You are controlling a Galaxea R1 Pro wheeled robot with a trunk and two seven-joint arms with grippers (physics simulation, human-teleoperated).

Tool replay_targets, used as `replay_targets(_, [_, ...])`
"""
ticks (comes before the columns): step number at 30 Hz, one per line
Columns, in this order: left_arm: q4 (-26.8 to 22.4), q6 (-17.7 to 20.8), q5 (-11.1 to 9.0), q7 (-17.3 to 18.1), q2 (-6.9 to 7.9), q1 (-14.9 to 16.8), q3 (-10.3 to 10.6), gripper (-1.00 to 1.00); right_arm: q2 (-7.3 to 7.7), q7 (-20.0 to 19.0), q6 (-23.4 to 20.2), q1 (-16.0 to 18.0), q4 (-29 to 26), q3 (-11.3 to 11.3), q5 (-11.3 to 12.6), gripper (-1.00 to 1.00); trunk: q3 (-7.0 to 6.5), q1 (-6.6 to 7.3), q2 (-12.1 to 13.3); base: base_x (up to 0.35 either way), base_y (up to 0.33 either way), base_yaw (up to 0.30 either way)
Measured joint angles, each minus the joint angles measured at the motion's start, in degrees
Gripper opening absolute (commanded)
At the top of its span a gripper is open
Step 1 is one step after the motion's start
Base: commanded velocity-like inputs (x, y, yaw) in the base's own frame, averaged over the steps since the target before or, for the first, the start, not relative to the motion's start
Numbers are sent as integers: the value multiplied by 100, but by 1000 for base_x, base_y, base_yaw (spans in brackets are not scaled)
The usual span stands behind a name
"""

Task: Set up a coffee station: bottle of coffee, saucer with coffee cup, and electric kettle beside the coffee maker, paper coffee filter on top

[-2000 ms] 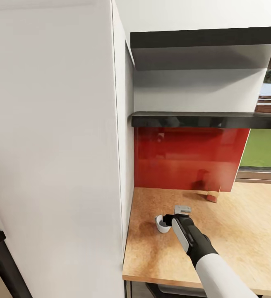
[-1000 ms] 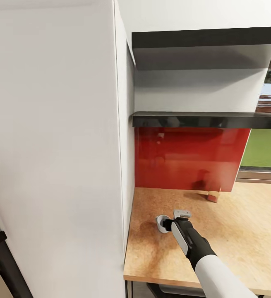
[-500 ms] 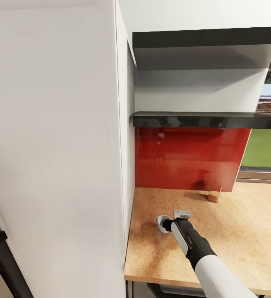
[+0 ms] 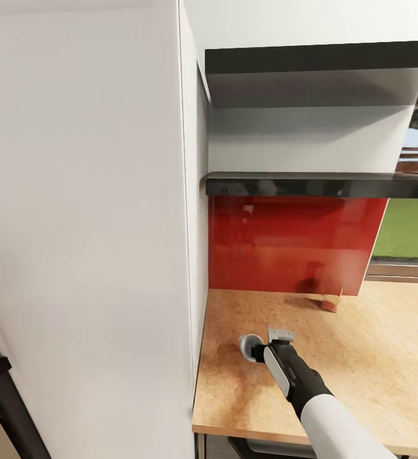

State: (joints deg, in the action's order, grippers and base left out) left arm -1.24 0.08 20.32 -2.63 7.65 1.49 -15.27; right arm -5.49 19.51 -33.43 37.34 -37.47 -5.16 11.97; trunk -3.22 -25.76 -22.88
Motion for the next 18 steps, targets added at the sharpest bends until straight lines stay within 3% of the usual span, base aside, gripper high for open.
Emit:
replay_targets(16, [0,0,0,-2,0,-1,0,100,0,0,6,0,40,-2,6,100,0,0,0,0,0,0])
replay_targets(17, [0,0,0,-1,0,1,0,100,0,0,8,0,38,-2,6,-100,0,0,0,0,0,0])
replay_targets(18, [0,0,0,-1,0,2,0,100,0,0,7,0,39,-2,7,-100,0,0,0,0,0,0])
